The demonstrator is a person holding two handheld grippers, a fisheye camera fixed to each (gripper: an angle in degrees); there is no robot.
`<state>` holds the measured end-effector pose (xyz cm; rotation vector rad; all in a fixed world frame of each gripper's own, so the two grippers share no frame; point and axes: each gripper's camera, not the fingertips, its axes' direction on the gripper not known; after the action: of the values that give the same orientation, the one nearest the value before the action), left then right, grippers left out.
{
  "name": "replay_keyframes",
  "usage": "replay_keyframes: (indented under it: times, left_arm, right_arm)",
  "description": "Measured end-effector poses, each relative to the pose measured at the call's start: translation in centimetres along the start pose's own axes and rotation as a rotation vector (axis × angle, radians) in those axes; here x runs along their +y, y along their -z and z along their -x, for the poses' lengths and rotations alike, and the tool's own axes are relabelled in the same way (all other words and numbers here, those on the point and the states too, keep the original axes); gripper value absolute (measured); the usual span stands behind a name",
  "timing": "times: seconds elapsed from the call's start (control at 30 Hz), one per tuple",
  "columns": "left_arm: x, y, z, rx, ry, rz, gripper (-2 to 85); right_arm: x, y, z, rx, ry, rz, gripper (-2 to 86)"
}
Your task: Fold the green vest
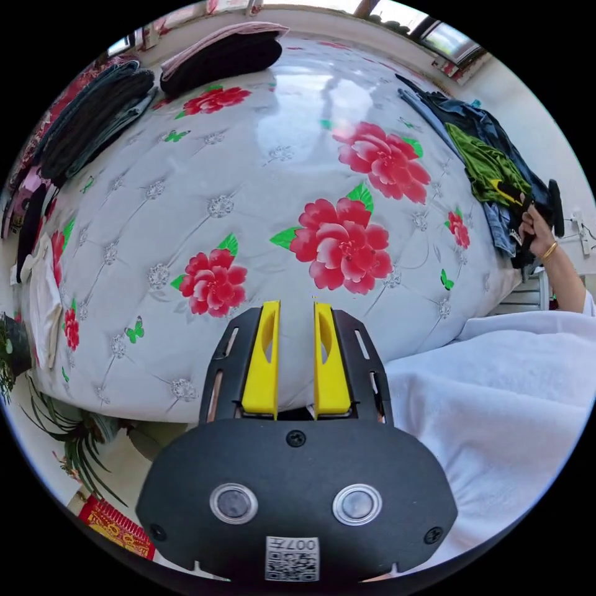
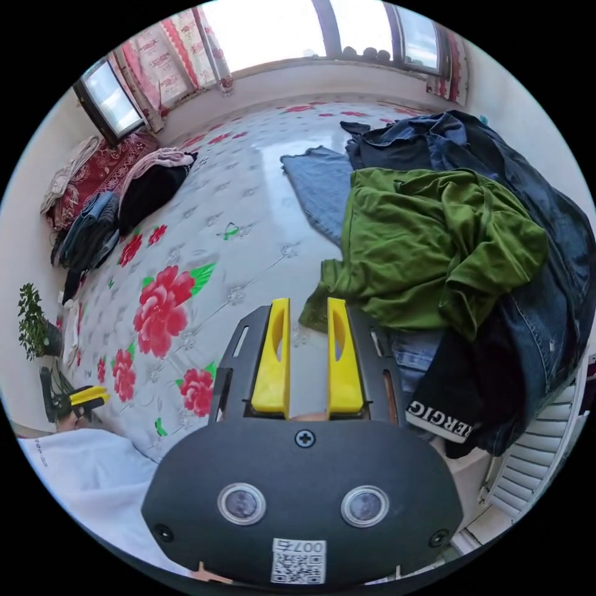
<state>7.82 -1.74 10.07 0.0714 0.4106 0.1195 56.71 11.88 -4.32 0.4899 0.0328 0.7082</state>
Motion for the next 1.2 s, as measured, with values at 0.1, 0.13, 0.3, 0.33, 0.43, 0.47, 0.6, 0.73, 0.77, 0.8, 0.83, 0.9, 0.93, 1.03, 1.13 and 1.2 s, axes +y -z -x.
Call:
replay_keyframes:
  times: [0.1, 0.13, 0.3, 0.33, 0.43, 0.47, 0.6, 0.73, 0.77, 0.8, 0.83, 0.9, 0.93, 1.03, 1.13, 1.2]
  left_arm:
    - [0.1, -1.7, -1.2, -0.051, 0.004, 0.001, 8.4]
    - [0.0, -2.0, -1.3, -0.05, 0.011, 0.004, 8.4]
    - [-0.3, -4.6, -0.2, -0.001, 0.07, 0.026, 7.4]
    - [-0.3, -4.8, 0.0, -0.004, 0.081, 0.023, 7.1]
    - [-0.8, -4.6, 0.4, 0.044, 0.075, -0.073, 6.7]
    - [-1.5, -4.7, 0.6, 0.095, 0.056, -0.094, 6.7]
    - [-4.2, -4.9, 1.1, 0.179, -0.036, -0.153, 7.6]
    - [-6.0, -5.9, 1.1, 0.194, -0.15, -0.16, 8.5]
    - [-6.3, -6.5, 1.1, 0.194, -0.185, -0.16, 8.7]
    - [-6.6, -7.2, 1.3, 0.193, -0.213, -0.153, 8.9]
    - [-6.8, -7.5, 1.4, 0.191, -0.225, -0.148, 9.1]
    - [-7.7, -8.9, 1.6, 0.192, -0.268, -0.141, 9.8]
    - [-8.0, -9.1, 1.6, 0.193, -0.28, -0.143, 10.0]
    - [-10.4, -9.8, 1.3, 0.196, -0.312, -0.176, 11.1]
    - [-14.3, -10.1, 0.1, 0.22, -0.315, -0.223, 10.7]
    - [-17.1, -11.8, -1.3, 0.113, -0.291, -0.176, 8.5]
  right_arm:
    - [-2.6, -4.7, 0.3, -0.004, -0.067, 0.141, 5.6]
    - [-2.5, -4.5, 1.0, 0.062, -0.092, 0.069, 4.3]
    - [-2.3, -4.8, 3.5, 0.069, -0.15, 0.008, 0.5]
    - [-2.5, -4.6, 4.6, -0.062, -0.13, 0.036, 0.2]
    - [-1.0, -2.8, 12.1, -0.272, 0.132, 0.039, -0.1]
    - [0.8, -2.0, 16.5, -0.322, 0.282, 0.063, -0.2]
    - [10.0, -0.4, 29.1, -0.596, 0.742, 0.278, -0.2]
    - [19.4, 0.4, 35.7, -0.452, 0.911, 0.376, -0.3]
    - [20.3, 1.0, 35.7, -0.425, 0.857, 0.359, -0.3]
    - [20.6, 1.4, 35.5, -0.425, 0.83, 0.351, -0.3]
    - [20.8, 2.3, 34.9, -0.428, 0.777, 0.332, -0.3]
    - [20.8, 3.9, 33.8, -0.386, 0.684, 0.269, -0.3]
    - [20.6, 5.1, 33.1, -0.362, 0.621, 0.216, -0.3]
    - [20.2, 8.0, 32.4, -0.349, 0.483, 0.086, -0.3]
    - [20.2, 10.4, 33.7, -0.305, 0.433, -0.016, -0.3]
    - [20.1, 11.5, 34.8, -0.276, 0.426, -0.052, -0.3]
